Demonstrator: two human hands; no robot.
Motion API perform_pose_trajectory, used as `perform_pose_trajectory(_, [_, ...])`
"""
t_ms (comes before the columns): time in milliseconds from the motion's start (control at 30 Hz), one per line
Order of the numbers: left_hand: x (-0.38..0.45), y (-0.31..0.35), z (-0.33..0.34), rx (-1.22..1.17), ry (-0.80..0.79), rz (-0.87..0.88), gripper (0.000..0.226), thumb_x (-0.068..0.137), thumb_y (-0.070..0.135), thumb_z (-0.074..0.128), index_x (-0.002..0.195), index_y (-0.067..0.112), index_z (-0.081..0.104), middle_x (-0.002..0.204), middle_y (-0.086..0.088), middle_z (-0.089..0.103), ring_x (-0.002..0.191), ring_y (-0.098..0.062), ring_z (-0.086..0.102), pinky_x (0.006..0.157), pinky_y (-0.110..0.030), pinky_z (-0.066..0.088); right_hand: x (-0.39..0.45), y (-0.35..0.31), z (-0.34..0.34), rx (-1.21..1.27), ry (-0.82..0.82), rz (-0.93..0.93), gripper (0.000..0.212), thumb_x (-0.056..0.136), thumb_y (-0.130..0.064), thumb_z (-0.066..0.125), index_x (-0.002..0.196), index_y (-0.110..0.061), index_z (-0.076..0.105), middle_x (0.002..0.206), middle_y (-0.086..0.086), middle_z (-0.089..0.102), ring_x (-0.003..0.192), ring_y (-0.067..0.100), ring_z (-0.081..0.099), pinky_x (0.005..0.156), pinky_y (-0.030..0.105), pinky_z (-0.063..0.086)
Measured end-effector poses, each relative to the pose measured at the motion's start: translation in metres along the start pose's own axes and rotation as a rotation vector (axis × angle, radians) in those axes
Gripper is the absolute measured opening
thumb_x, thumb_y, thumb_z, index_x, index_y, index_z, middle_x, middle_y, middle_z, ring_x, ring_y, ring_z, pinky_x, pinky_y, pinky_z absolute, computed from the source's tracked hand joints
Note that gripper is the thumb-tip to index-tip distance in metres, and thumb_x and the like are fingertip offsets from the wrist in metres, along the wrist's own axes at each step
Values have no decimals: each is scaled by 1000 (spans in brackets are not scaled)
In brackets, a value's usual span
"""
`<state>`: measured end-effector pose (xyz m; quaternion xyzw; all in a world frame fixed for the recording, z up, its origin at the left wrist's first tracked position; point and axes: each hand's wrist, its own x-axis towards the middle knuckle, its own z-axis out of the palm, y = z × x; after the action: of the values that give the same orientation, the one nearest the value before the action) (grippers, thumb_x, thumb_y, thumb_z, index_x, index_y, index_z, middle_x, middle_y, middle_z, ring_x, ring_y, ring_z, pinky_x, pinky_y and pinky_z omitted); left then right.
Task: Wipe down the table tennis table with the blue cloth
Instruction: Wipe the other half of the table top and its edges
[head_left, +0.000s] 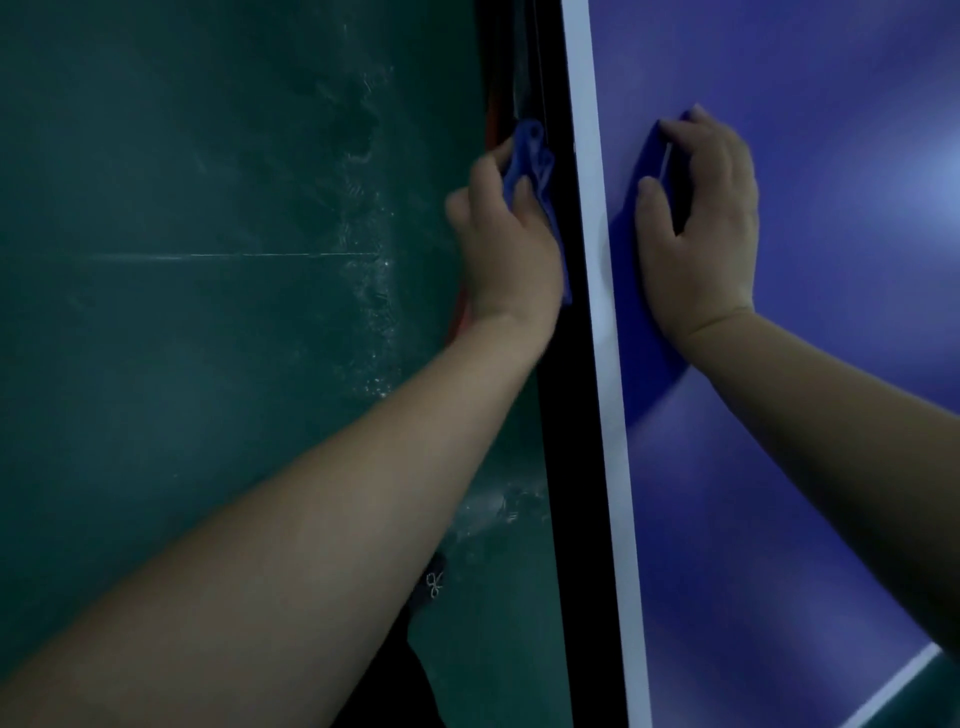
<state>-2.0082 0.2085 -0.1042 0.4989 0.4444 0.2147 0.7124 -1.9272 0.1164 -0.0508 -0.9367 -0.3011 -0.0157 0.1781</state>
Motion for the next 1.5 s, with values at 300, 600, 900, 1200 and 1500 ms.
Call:
perform_pose_trajectory(300, [-24,1,-10,19,-73,80,35,101,10,45,135,18,51,119,0,39,97,11,49,92,-2,37,-2,-1,-1,26,-10,20,45,92,-33,44,136,-21,48,147,-2,38,134,10,35,112,34,33])
perform_pose_trajectory(600, [-82,-17,-17,-32,-46,34,39,100,8,45,135,25,51,114,15,38,100,13,48,92,-1,35,-2,-2,-4,28,-27,17,44,94,-31,46,137,-21,47,149,0,37,136,13,33,113,40,30])
perform_pose_trajectory(900, [24,45,-3,-14,73,47,27,95,16,58,122,19,59,98,16,62,80,11,59,71,-7,48,-1,-6,-6,42,-61,18,42,95,-30,47,137,-26,49,150,1,35,138,16,31,115,41,26])
perform_pose_trajectory(1200, [20,14,3,-89,-8,-26,40,100,12,50,139,19,53,134,0,58,119,-12,57,105,-34,45,70,-27,2,34,-117,-38,35,94,-18,50,128,-21,57,137,3,42,126,17,40,107,30,36])
perform_pose_trajectory(1500, [21,3,-1,-83,-51,61,44,99,6,46,138,28,46,120,19,41,110,18,43,100,-2,29,192,-49,36,-34,-79,-31,40,96,-25,44,135,-21,49,144,-1,38,130,14,38,100,18,31])
